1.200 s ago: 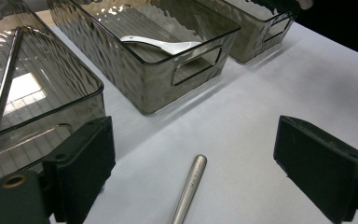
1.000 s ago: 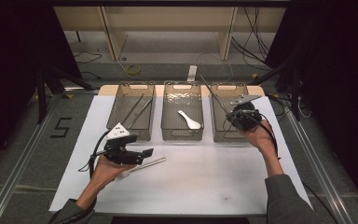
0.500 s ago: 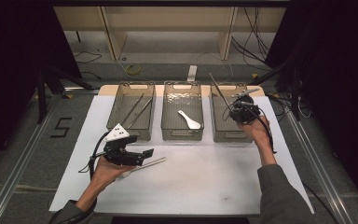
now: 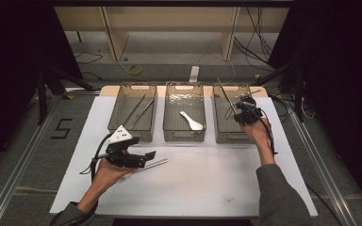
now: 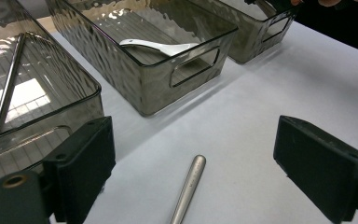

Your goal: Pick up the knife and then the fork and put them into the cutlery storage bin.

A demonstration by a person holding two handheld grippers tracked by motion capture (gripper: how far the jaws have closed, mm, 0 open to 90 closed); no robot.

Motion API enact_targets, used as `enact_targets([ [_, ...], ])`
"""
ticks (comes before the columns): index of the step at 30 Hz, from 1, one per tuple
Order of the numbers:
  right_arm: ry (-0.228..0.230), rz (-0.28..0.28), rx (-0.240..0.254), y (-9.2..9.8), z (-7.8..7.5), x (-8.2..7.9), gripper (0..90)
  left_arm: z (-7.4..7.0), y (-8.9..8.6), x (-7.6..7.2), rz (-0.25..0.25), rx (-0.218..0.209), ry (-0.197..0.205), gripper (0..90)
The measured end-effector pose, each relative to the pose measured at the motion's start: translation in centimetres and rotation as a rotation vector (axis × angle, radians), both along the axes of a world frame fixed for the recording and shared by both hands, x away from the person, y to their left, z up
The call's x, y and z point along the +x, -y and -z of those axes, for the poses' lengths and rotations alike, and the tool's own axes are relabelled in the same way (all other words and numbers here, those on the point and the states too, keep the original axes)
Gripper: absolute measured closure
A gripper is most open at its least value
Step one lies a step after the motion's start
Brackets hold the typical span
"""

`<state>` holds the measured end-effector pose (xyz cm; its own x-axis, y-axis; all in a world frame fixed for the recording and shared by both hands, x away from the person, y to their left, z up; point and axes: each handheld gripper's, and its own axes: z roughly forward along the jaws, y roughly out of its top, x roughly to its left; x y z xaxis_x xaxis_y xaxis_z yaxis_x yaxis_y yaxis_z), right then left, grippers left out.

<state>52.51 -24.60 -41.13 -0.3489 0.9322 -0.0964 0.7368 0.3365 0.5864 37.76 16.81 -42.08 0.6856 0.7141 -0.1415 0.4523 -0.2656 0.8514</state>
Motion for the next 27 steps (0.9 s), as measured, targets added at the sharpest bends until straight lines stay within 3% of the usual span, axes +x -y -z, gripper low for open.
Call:
enact_targets([
  [8,-0.05,0.012,0.001,0.3,0.7,0.1,81.9,0.1,0.0,0.1,0.001,0.011,-0.006,12.2],
  [11,-0.021,-0.028,0.042,0.1,0.2,-0.1,69.8,0.1,0.0,0.1,0.001,0.009,-0.005,12.3],
  [15,0.019,-0.088,0.06,-0.4,-1.1,-0.9,63.3,0.1,0.1,0.1,0.0,0.01,-0.005,12.5],
  [21,0.058,-0.161,0.063,-1.1,-1.9,-2.5,52.4,0.4,0.2,0.2,0.018,0.036,-0.024,12.6],
  [27,0.107,-0.238,0.128,-1.7,-2.8,-4.9,45.5,0.5,0.3,0.2,0.027,0.046,-0.031,12.9],
])
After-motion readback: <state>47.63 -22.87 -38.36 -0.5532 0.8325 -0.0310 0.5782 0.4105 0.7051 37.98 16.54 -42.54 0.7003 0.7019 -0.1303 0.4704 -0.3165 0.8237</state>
